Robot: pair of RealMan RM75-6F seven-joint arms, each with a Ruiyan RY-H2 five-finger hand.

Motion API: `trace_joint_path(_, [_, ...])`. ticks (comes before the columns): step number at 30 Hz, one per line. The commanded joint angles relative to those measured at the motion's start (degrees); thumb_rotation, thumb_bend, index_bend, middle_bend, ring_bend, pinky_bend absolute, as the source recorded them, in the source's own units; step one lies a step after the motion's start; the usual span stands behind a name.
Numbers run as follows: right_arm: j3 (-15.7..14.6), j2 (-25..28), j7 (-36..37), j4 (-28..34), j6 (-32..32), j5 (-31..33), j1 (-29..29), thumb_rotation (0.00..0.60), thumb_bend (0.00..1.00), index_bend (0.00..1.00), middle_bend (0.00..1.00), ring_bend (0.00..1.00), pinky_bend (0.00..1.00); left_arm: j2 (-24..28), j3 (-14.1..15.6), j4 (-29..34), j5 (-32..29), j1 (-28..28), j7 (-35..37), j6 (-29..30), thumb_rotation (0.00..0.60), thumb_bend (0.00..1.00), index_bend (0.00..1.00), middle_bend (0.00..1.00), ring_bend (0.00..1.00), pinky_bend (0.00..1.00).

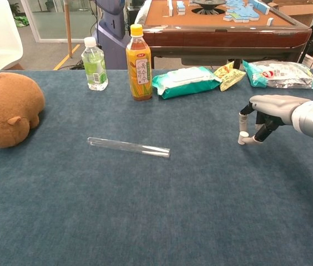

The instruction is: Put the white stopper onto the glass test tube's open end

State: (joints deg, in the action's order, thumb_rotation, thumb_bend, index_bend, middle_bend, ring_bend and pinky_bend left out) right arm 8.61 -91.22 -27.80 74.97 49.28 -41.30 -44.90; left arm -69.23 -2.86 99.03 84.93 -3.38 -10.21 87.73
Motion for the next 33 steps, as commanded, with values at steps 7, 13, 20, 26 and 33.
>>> trace_joint_path(7, [0.1, -0.3, -0.4, -0.4, -0.1, 0.4, -0.3, 0.6, 0.3, 0.47, 1.0, 1.0, 1.0, 0.1, 0.0, -0.2, -0.2, 0.2, 0.4, 0.1, 0.6, 0.29, 0.35, 0.4, 0.42, 0.42])
trace_joint_path(13, [0.0, -0.3, -0.2, -0.5, -0.3, 0.6, -0.2, 0.6, 0.31, 0.49, 1.0, 1.0, 1.0, 0.0, 0.1, -0.4, -0.2, 0.3, 0.6, 0.2, 0.6, 0.29, 0.35, 0.4, 0.42, 0.42])
trace_joint_path(20, [0.1, -0.2, -0.4, -0.5, -0.2, 0.4, -0.4, 0.6, 0.33, 0.49, 1.0, 1.0, 1.0, 0.0, 0.1, -0.4, -0.1, 0.2, 0.5, 0.2, 0.6, 0.29, 0.34, 0.4, 0.42, 0.42])
trace_joint_path(26, [0.2, 0.0, -0.4, -0.1, -0.2, 0.7, -0.4, 0.6, 0.34, 0.52, 1.0, 1.0, 1.0, 0.0, 0.0, -0.5, -0.3, 0.2, 0.5, 0.0, 0.6, 0.29, 0.34, 0.4, 0.42, 0.42])
trace_joint_path(33, [0.9, 5.2, 2.3, 6.8, 3.4, -3.6, 1.7, 0.6, 0.35, 0.55, 1.0, 1.0, 1.0, 1.2, -1.3, -0.1, 0.1, -1.7, 0.7, -1.5, 0.6, 0.29, 0.34, 0.4, 0.42, 0.42])
